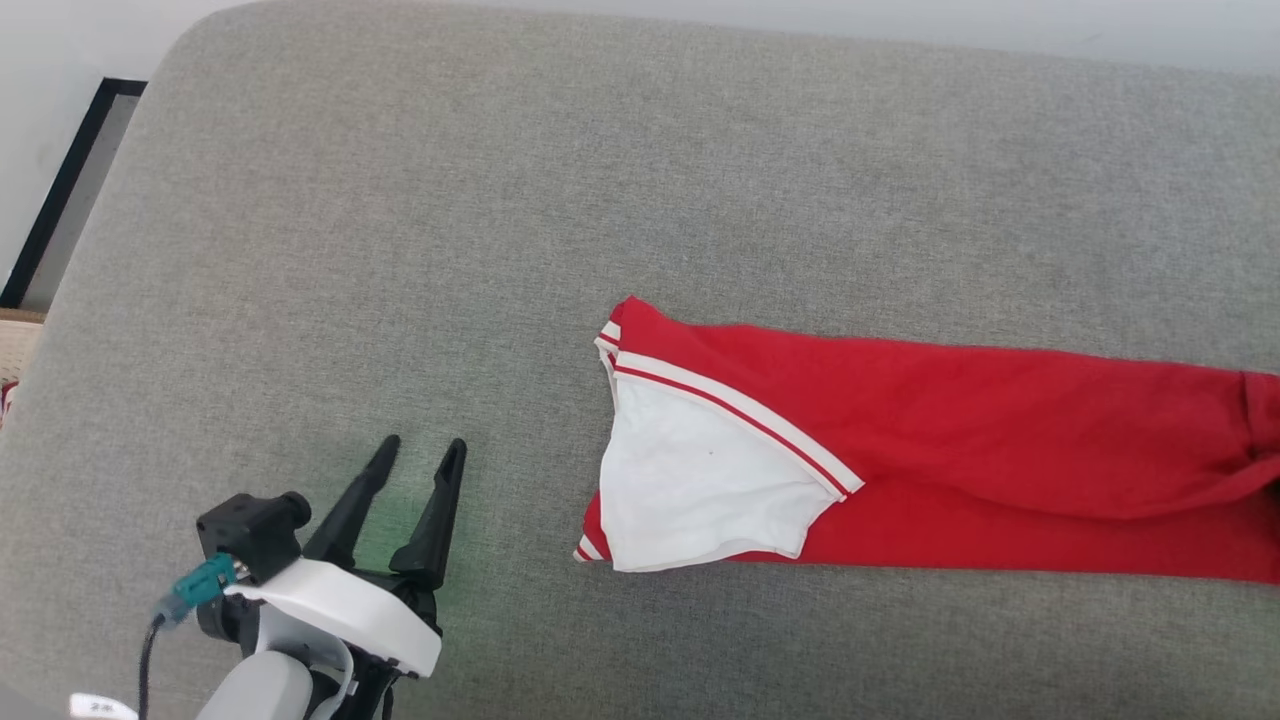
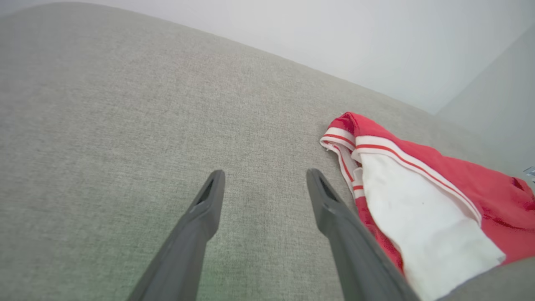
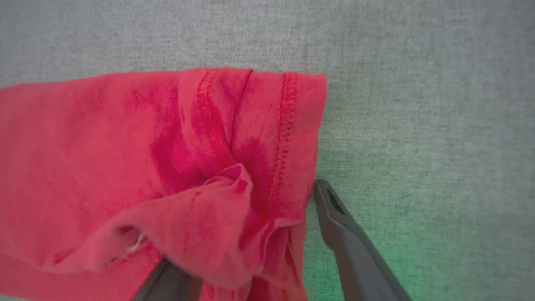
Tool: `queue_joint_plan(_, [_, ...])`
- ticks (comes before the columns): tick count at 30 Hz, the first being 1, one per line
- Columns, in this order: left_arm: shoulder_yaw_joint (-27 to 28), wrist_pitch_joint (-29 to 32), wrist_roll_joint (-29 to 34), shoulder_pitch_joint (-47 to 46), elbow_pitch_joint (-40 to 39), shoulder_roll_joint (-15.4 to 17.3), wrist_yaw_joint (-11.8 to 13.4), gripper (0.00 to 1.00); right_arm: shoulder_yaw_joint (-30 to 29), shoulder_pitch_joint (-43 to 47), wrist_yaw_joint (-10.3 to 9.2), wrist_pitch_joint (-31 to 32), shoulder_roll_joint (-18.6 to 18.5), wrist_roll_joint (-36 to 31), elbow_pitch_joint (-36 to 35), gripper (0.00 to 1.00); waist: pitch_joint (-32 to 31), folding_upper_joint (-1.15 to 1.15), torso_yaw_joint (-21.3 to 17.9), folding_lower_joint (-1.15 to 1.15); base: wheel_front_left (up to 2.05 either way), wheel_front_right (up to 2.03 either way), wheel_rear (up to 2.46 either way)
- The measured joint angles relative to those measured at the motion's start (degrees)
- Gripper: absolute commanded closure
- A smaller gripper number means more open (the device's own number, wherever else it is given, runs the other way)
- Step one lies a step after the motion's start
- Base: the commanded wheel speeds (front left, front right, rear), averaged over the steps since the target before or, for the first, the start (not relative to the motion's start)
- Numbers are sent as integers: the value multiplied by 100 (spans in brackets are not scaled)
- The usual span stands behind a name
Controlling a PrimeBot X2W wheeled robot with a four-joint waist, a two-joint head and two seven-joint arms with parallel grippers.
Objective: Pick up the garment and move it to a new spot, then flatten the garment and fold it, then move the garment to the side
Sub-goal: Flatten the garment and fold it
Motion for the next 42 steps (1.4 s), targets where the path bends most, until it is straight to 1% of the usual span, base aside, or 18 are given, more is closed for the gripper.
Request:
queue_joint_plan(5, [832, 0, 1443, 257, -113, -461, 1, 0, 45, -54, -5, 77, 43, -19, 82, 0, -28, 0, -1, 0, 0, 0, 0])
queue_joint_plan(9, [1412, 0, 2336, 467, -399, -781, -1, 0, 82, -121, -18, 152, 91, -57, 122, 0, -39, 0, -21, 0, 0, 0, 0])
queue_joint_plan(10, [1521, 0, 2542, 513, -467, -844, -2, 0, 89, -134, -18, 169, 105, -68, 137, 0, -40, 0, -27, 0, 0, 0, 0])
queue_joint_plan(14, [1797, 0, 3004, 663, -632, -1111, -19, 0, 135, -255, -18, 341, 165, -122, 261, 0, -33, 0, -41, 0, 0, 0, 0])
queue_joint_plan(15, [1848, 0, 3060, 675, -669, -1159, -19, 0, 140, -291, -18, 391, 181, -127, 296, 28, -32, 0, -42, 0, 0, 0, 0])
queue_joint_plan(16, [1897, 0, 3178, 686, -744, -1191, -19, 0, 141, -335, -18, 449, 203, -132, 338, 59, -29, 0, -42, 0, 0, 0, 0])
queue_joint_plan(18, [2000, 0, 3217, 710, -866, -1285, -20, 0, 169, -391, -18, 544, 224, -171, 376, 100, -18, 0, -36, 0, 0, 0, 0])
queue_joint_plan(22, [2082, 0, 3321, 762, -964, -1305, -26, 0, 209, -470, -14, 646, 336, -170, 406, 100, -13, 0, -29, 0, 0, 0, 0])
queue_joint_plan(25, [2094, 0, 3349, 795, -965, -1294, -26, 0, 183, -492, 1, 628, 352, -174, 427, 100, -23, 0, -56, 0, 0, 0, 0])
queue_joint_plan(34, [1874, 0, 3312, 861, -1013, -1217, -27, 0, -66, -461, 22, 343, 389, -111, 414, 100, -67, 0, -264, 0, 0, 0, 0])
queue_joint_plan(42, [1767, 0, 3117, 816, -1042, -1079, -37, 0, -576, -347, 19, 178, 136, 55, 535, 100, -74, 0, -601, 0, 0, 0, 0])
